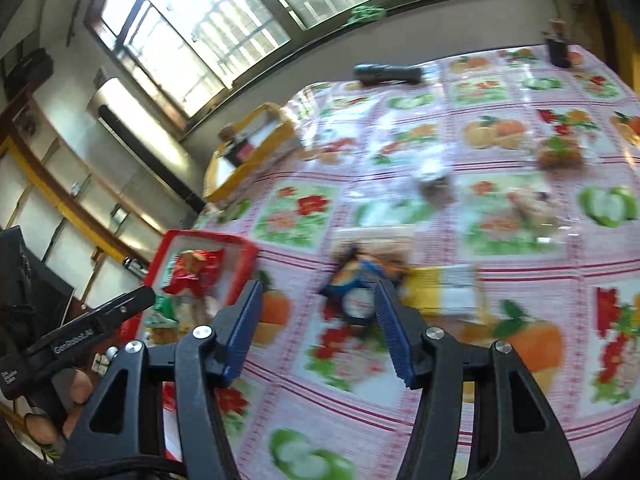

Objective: Organize snacks
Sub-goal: 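Withdraw both open tools from the tray back to the snack pile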

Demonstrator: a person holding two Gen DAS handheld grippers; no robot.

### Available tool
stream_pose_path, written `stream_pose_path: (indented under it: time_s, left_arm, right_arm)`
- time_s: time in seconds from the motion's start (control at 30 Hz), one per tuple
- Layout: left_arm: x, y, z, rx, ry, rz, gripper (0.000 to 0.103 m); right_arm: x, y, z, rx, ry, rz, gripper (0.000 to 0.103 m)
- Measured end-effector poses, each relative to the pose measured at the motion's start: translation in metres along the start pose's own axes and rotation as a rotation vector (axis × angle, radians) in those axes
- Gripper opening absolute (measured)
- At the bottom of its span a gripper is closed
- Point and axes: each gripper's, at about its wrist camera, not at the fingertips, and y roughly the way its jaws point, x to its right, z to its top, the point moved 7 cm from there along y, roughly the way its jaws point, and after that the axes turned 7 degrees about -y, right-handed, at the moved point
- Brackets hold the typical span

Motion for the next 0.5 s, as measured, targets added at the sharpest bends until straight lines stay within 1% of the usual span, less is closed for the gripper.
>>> stream_pose_path:
  time_s: [0.17, 0.27, 0.33, 0.37, 0.43, 0.5]
  left_arm:
    - [0.035, 0.006, -0.013, -0.039, 0.042, -0.039, 0.067]
    - [0.051, 0.016, -0.021, -0.084, 0.029, -0.056, 0.068]
    - [0.06, 0.026, -0.027, -0.128, 0.0, -0.077, 0.068]
    - [0.066, 0.032, -0.03, -0.154, -0.016, -0.091, 0.068]
    - [0.077, 0.048, -0.037, -0.227, -0.064, -0.134, 0.068]
    - [0.085, 0.06, -0.042, -0.29, -0.115, -0.168, 0.068]
  right_arm:
    - [0.044, -0.017, -0.004, 0.005, 0.032, -0.062, 0.06]
    - [0.066, -0.023, -0.005, 0.005, 0.046, -0.094, 0.06]
    - [0.079, -0.025, -0.004, 0.004, 0.046, -0.112, 0.06]
    - [0.083, -0.026, -0.003, 0.002, 0.038, -0.118, 0.06]
    - [0.085, -0.021, -0.003, -0.03, -0.007, -0.117, 0.06]
    - [0.077, -0.015, -0.007, -0.063, -0.12, -0.114, 0.06]
